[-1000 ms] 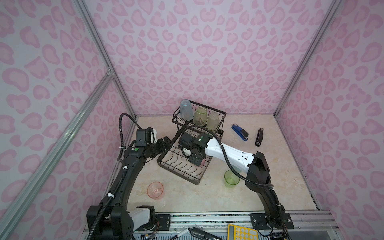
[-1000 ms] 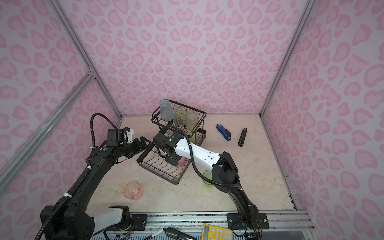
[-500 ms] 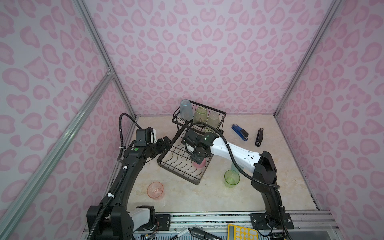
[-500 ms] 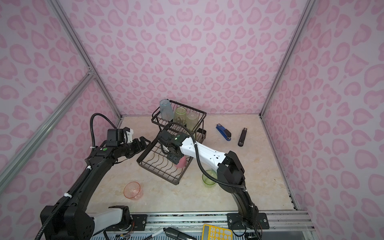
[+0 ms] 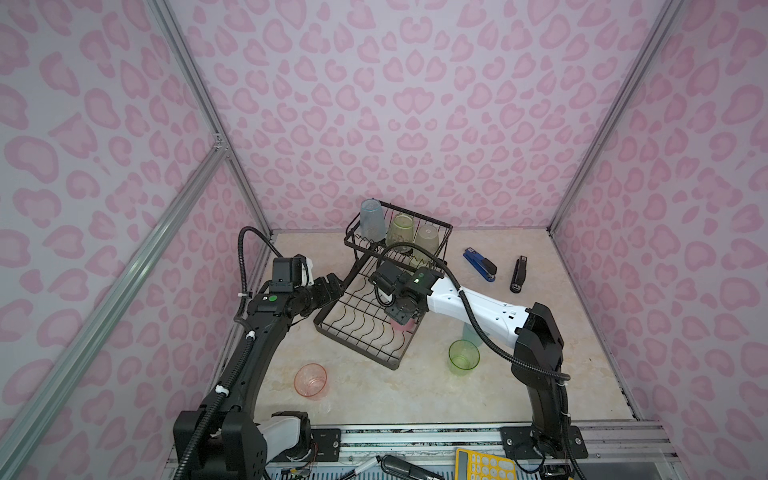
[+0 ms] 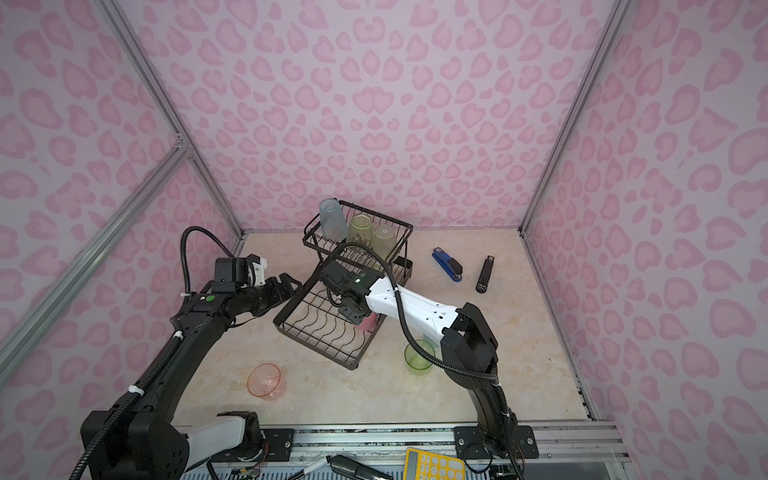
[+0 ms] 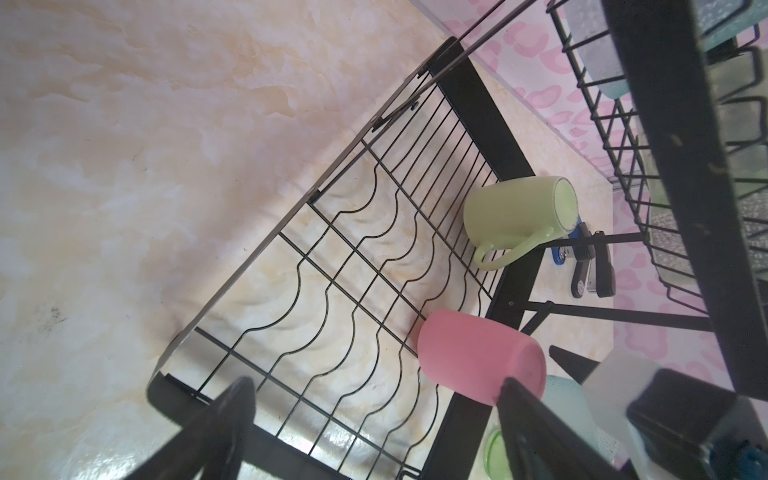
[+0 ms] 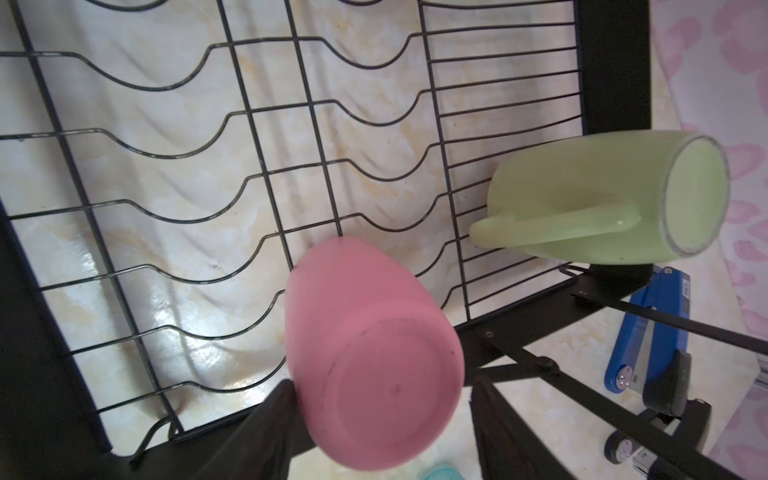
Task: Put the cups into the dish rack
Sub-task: 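Lower the pink cup upside down onto the rack's lower tier, open right gripper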
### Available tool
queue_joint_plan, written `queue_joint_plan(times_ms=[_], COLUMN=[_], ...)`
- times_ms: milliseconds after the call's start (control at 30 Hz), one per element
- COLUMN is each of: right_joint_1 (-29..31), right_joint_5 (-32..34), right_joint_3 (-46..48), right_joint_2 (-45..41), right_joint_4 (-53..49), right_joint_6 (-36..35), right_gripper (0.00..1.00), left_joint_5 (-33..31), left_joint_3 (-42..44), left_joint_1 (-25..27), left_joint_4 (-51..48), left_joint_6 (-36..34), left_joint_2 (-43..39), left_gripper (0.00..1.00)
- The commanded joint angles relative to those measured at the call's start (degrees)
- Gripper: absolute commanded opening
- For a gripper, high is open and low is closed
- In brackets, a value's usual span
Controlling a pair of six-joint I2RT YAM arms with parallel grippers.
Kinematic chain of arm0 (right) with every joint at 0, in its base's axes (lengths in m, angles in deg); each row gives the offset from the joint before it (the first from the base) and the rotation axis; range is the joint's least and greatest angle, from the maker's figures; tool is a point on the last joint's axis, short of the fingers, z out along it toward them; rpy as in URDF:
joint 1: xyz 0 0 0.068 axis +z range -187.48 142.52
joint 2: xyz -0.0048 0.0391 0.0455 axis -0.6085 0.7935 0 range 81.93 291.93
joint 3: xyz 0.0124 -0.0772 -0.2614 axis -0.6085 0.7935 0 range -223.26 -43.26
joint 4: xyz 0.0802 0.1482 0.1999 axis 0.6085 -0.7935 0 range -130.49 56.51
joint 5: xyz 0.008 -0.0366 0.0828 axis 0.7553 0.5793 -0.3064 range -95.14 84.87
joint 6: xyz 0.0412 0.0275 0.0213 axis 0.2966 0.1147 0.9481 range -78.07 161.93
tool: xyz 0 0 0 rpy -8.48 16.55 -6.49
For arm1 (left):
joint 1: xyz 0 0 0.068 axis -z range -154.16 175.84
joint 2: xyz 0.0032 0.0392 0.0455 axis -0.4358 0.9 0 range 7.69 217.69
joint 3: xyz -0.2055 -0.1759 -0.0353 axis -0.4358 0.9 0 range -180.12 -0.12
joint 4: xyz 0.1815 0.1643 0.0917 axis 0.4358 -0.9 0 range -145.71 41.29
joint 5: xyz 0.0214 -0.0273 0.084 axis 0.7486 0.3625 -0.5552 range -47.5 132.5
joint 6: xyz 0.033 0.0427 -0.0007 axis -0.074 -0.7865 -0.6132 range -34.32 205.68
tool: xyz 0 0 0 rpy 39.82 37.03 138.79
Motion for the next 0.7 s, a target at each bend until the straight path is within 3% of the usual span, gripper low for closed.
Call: queue_joint_plan(times_ms=[0,300,667], right_joint_1=[0.00,0.19,3.45], right_joint_5=[2.81,1.34,-3.23], right_joint_3=[0.45,0.67,10.20], right_joint_2=[0.78,-0.97,-13.42], right_joint_4=[1.01,3.36,15.21], right_joint_6=[-0.42,0.25,4.34], right_gripper=[0.66,0.69,0.74], left_joint_5=[-0.16,-0.39,-4.54], left_joint_3=[0.11,0.01,-0.25], left_joint_1=[-0.02,-0.02,0.02], left_joint_4=[1.91,1.81,0.32], left_joint_6=[-0.05,-0.05,-0.10], left_joint_2=[0.33,0.51,0.43], left_gripper=[0.93,0.93,0.93])
